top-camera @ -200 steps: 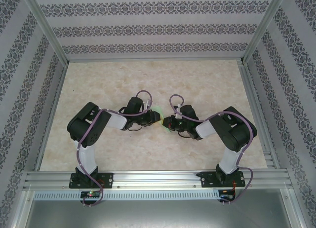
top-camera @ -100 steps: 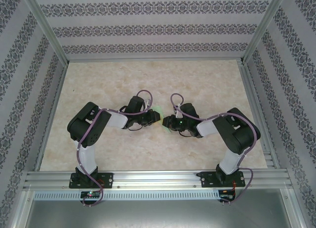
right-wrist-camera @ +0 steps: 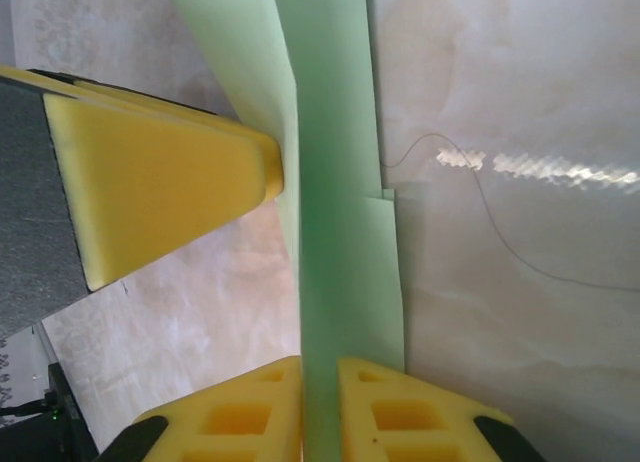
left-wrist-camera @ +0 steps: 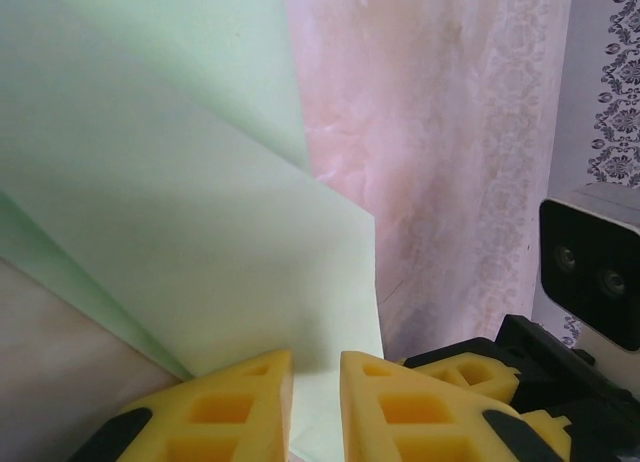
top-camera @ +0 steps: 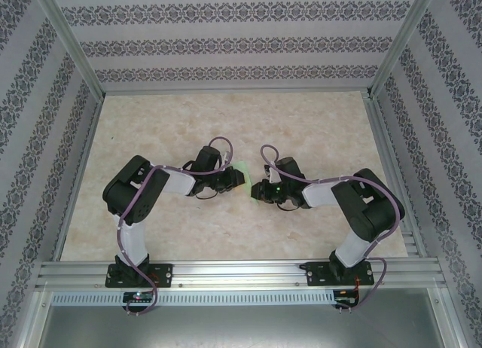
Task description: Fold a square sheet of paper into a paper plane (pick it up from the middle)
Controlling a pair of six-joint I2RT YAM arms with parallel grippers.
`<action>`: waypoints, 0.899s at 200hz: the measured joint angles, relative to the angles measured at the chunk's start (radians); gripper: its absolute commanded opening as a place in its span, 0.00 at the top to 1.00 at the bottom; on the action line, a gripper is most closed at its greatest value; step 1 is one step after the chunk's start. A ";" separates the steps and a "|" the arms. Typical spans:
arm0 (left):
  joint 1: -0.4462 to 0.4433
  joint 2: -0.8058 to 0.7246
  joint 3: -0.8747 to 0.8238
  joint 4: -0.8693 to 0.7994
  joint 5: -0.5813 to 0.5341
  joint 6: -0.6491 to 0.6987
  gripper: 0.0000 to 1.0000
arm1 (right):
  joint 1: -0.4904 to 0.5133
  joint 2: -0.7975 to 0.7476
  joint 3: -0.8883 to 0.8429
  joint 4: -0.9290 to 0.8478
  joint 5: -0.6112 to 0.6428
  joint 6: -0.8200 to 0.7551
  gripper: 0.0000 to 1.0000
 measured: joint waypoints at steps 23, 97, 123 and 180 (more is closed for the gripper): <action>0.000 0.000 0.003 -0.006 0.000 0.000 0.79 | -0.006 0.004 0.000 0.000 0.000 -0.002 0.94; -0.001 -0.005 0.019 -0.033 0.021 0.018 0.76 | -0.021 0.034 0.004 0.012 -0.048 0.006 0.97; -0.014 -0.034 0.019 -0.033 0.034 0.026 0.76 | -0.026 0.037 0.005 0.015 -0.060 0.011 0.96; -0.064 -0.051 0.019 -0.048 0.034 0.045 0.78 | -0.028 0.039 0.010 0.007 -0.066 0.010 0.94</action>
